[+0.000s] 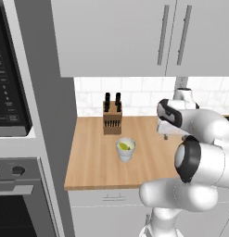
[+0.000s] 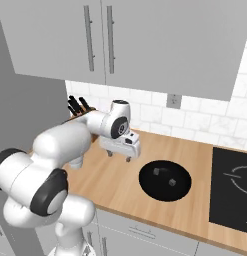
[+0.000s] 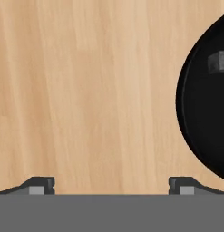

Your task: Grab a lemon wedge from the fridge and one ice cube from the ice bowl, and put them in the glass of lemonade.

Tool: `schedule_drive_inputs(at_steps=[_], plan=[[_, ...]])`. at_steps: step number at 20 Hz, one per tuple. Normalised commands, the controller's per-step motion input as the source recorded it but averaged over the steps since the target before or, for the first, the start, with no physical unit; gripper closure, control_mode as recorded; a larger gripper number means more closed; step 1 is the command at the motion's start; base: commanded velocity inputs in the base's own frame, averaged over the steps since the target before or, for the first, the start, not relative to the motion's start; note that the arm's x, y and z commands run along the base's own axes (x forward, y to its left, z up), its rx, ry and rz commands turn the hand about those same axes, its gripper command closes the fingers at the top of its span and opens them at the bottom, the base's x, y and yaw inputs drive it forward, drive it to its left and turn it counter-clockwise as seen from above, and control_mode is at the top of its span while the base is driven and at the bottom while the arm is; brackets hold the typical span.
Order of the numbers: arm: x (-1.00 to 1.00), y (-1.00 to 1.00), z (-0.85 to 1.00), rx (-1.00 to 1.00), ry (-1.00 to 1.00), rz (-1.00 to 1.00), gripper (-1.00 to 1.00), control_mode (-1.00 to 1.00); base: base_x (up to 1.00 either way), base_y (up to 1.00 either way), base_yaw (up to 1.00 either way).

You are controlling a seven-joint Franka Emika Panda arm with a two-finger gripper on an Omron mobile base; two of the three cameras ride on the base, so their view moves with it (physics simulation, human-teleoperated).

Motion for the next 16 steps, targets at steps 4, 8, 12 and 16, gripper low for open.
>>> schedule_drive_inputs(at_steps=[4, 8, 12, 16], plan=[[0.02, -0.79, 0.0, 0.0, -0.05, -0.09, -1.0, -1.0, 0.0, 0.0, 0.0], [-0.07, -0.73, 0.0, 0.0, -0.07, -0.12, -1.0, -1.0, 0.0, 0.0, 0.0], [-0.22, -0.9, -0.04, 0.0, -0.12, -0.17, -1.0, -1.0, 0.0, 0.0, 0.0], [-0.24, -0.76, -0.03, 0.0, -0.19, -0.13, -1.0, -1.0, 0.0, 0.0, 0.0]])
